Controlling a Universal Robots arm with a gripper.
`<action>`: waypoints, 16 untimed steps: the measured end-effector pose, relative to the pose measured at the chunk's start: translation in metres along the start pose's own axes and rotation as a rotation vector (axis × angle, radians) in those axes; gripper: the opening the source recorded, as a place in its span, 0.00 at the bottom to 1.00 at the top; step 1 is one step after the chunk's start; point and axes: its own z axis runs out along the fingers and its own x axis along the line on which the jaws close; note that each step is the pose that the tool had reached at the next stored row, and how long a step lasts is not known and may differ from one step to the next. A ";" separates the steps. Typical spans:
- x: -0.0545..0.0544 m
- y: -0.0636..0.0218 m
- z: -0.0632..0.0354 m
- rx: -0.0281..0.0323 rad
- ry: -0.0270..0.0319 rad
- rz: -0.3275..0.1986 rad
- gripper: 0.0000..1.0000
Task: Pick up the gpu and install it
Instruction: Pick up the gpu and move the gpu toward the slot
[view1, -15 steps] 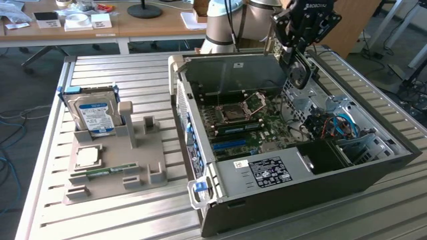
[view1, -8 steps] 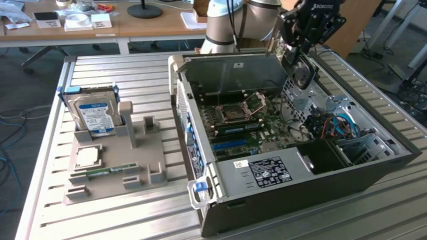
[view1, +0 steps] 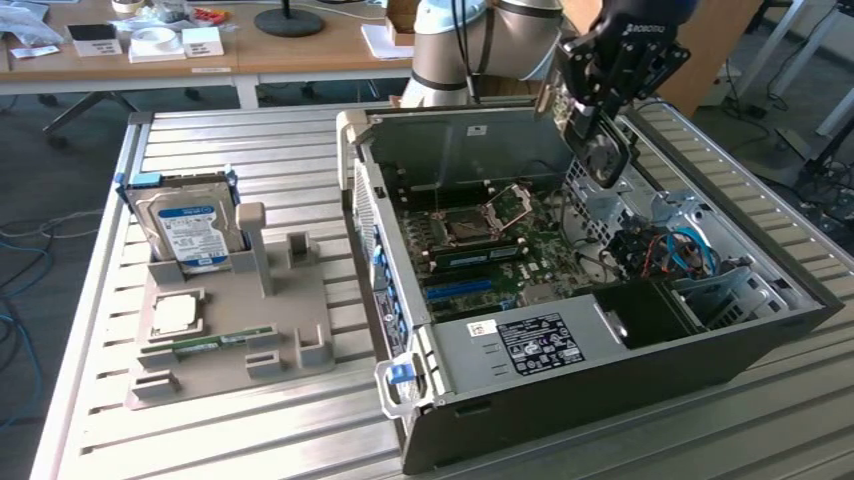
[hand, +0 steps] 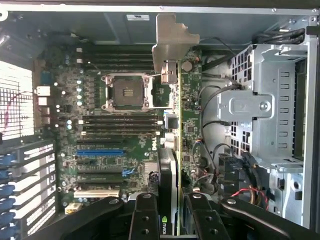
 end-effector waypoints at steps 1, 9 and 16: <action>-0.002 0.0000 0.0009 0.0000 0.0001 0.000 0.27; -0.011 0.0000 0.0102 -0.0001 0.0000 0.000 0.27; -0.012 -0.0002 0.0164 -0.0001 0.0000 0.000 0.27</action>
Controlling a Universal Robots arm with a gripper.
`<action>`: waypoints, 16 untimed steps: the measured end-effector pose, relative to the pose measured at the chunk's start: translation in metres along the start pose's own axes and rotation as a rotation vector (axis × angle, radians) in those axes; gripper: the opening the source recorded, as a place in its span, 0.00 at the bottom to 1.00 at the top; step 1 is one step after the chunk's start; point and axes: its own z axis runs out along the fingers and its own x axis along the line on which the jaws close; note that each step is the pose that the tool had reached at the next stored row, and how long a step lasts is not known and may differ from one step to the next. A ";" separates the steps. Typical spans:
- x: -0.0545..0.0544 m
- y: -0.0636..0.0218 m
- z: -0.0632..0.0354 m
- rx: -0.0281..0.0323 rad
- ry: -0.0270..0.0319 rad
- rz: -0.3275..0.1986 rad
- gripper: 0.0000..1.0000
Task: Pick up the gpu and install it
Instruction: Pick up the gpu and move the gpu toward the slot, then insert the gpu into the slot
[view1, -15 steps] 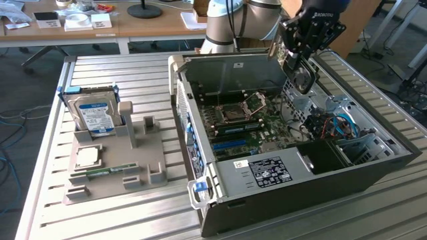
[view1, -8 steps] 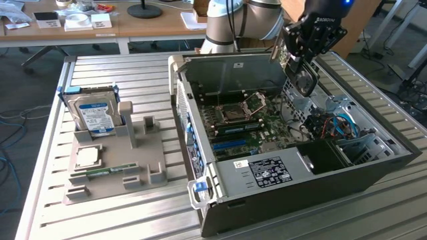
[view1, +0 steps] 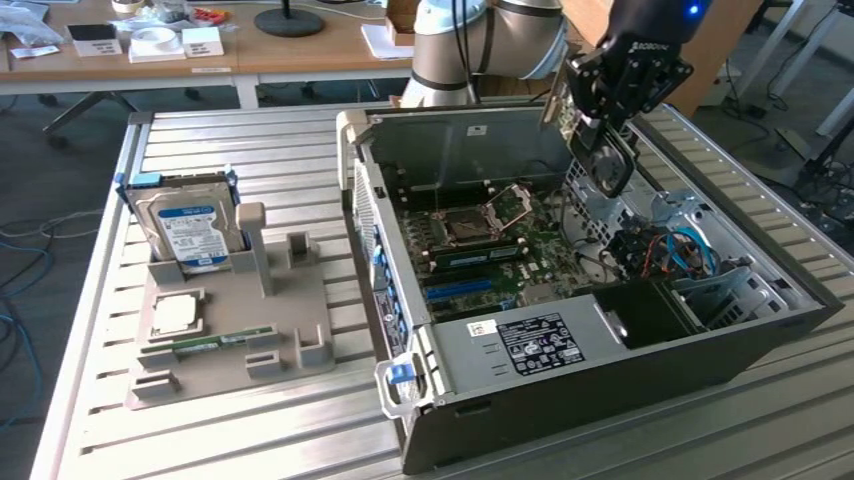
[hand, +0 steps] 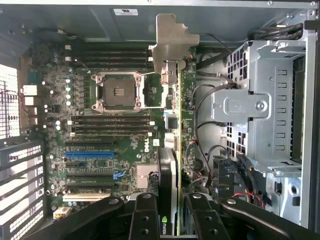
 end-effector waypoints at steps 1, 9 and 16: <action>0.000 0.0000 0.0015 0.0000 0.0000 0.000 0.27; 0.000 -0.0001 0.0024 0.0000 0.0000 0.000 0.27; 0.000 -0.0001 0.0024 0.0001 0.0000 -0.002 0.27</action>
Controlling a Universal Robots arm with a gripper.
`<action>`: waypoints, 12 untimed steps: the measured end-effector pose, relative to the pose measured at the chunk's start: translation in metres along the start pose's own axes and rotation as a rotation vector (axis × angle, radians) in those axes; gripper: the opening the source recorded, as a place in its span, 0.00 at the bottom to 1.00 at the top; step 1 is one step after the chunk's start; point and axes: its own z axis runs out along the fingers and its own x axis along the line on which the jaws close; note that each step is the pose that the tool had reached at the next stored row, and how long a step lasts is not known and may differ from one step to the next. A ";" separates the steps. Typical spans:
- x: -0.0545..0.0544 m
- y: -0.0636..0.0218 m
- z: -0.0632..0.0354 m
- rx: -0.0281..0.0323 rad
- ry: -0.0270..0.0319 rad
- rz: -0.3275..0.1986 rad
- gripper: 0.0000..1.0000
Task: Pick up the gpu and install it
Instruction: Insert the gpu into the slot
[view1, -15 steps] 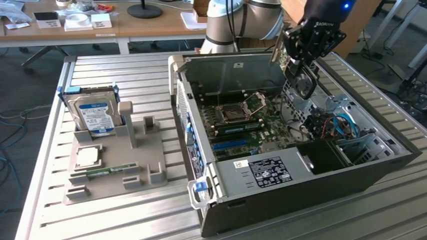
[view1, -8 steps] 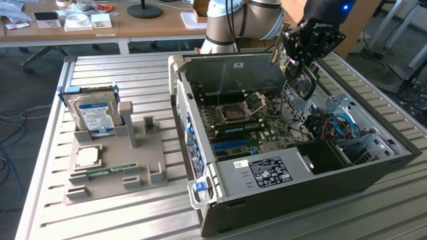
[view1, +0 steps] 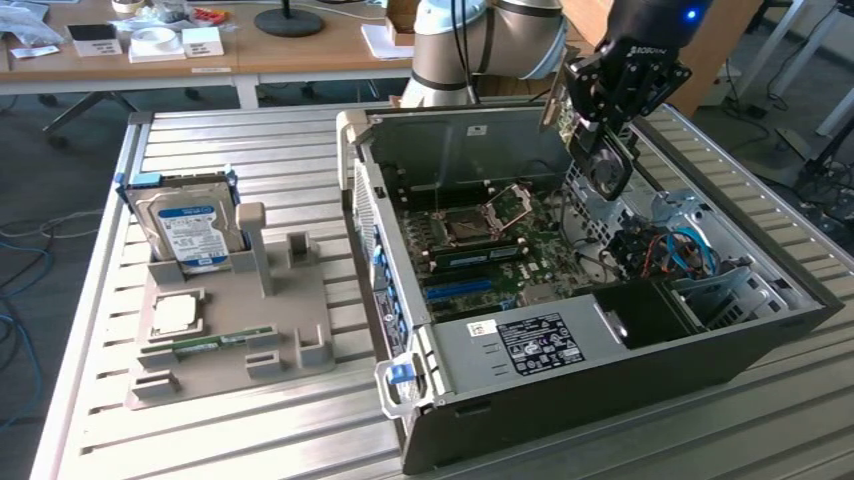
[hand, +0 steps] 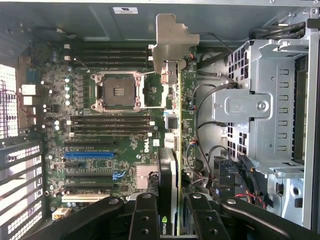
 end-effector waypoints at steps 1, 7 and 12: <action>0.000 0.0000 0.0000 -0.0001 0.0001 -0.002 0.27; 0.000 0.0000 0.0000 -0.0007 0.0011 -0.038 0.27; 0.000 0.0000 0.0000 -0.0012 0.0023 -0.080 0.27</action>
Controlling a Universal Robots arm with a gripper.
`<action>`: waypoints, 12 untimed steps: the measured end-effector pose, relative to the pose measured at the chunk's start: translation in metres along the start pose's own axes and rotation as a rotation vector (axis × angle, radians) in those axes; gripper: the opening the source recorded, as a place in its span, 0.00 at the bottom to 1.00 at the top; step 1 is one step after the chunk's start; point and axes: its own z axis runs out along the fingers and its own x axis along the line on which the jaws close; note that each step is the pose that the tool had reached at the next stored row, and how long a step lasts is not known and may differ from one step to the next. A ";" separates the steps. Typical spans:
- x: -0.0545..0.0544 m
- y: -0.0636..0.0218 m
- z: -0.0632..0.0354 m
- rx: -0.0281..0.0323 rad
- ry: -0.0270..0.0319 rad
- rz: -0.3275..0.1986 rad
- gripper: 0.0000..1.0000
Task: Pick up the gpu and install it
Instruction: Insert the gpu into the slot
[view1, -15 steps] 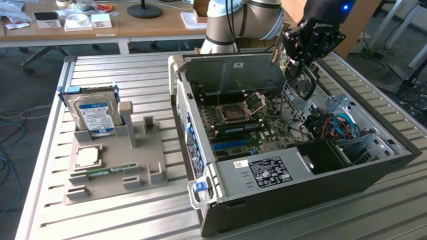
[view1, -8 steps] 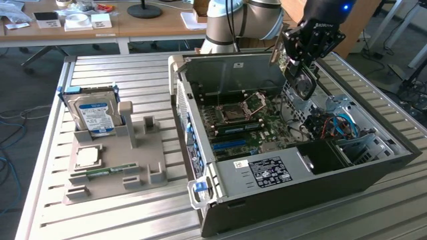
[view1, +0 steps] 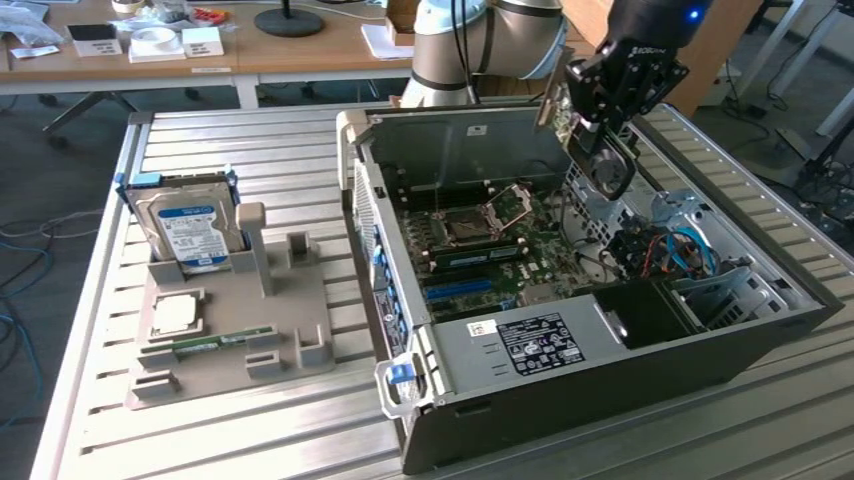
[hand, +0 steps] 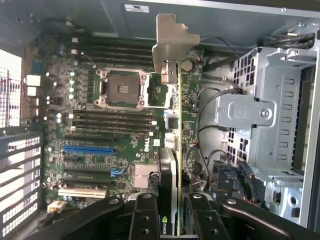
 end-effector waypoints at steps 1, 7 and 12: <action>0.000 0.0000 0.0000 -0.0001 0.0002 -0.009 0.27; 0.000 0.0000 0.0000 -0.0011 0.0020 -0.071 0.27; 0.000 0.0000 0.0000 -0.0020 0.0038 -0.134 0.27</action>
